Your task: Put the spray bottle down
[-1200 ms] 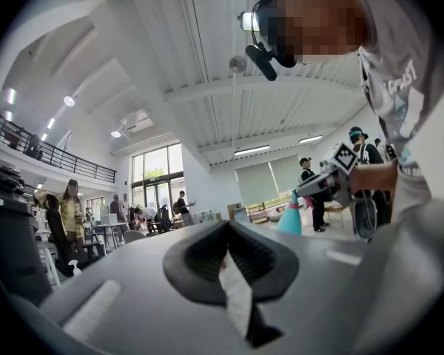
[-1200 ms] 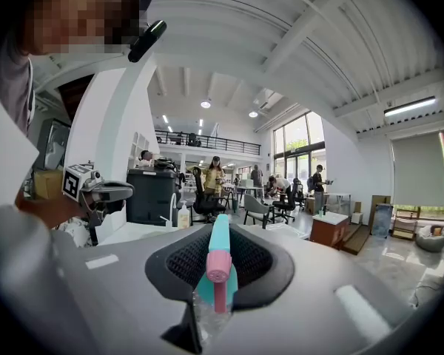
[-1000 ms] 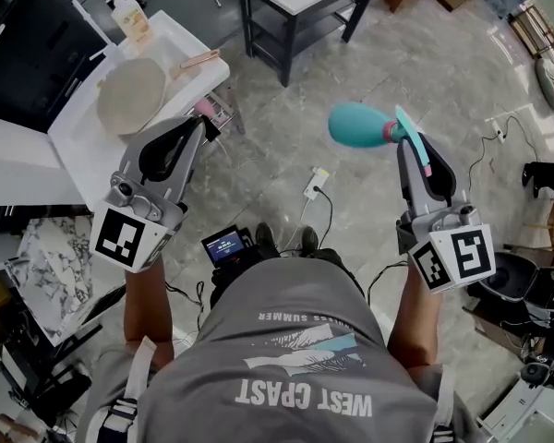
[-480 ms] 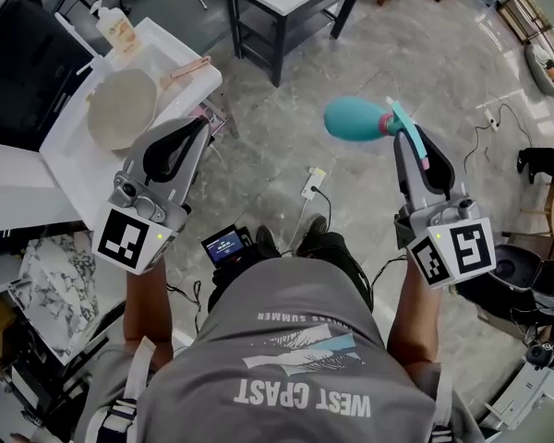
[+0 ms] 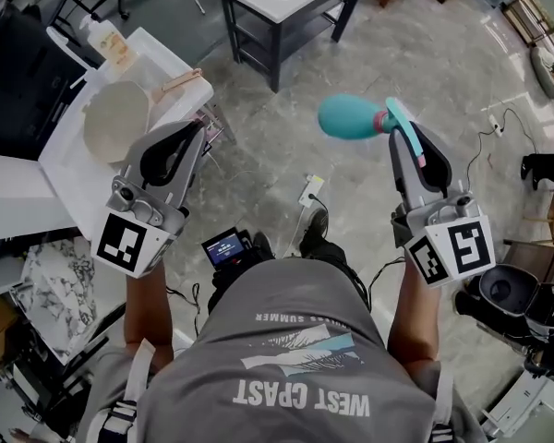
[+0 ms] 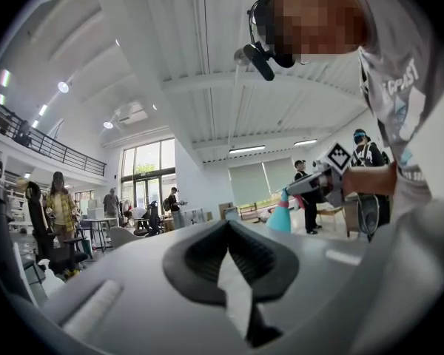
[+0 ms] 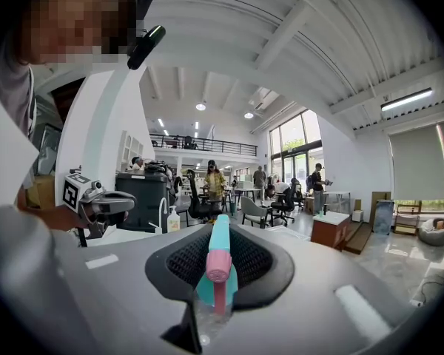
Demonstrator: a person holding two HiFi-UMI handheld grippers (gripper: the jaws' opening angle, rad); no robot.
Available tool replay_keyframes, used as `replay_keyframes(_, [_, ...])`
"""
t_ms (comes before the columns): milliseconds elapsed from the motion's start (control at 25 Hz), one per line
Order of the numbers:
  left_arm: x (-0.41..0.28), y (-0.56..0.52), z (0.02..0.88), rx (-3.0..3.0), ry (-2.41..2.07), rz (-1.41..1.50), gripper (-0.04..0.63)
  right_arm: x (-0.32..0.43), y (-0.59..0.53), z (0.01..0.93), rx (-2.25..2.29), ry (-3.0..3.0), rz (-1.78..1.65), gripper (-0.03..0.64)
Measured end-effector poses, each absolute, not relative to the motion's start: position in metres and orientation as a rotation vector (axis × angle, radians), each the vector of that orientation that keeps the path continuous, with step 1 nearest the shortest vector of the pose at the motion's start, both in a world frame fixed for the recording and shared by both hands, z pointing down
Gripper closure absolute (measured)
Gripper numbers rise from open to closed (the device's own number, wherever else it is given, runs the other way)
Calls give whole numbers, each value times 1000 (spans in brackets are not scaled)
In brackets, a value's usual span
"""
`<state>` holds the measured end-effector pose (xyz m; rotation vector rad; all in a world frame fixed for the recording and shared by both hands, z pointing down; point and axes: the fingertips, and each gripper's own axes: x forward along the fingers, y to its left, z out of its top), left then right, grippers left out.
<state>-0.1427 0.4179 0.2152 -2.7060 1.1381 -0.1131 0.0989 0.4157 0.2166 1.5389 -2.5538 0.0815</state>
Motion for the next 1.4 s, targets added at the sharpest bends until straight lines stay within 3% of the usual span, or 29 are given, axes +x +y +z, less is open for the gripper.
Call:
replay_keyframes(680, [-17, 355, 215, -2640, 1265, -175, 594, 214, 332, 226, 1390, -2674, 114, 549])
replay_keyframes(1400, [54, 309, 215, -2591, 1315, -253, 594, 281, 292, 248, 1320, -2736, 192, 549])
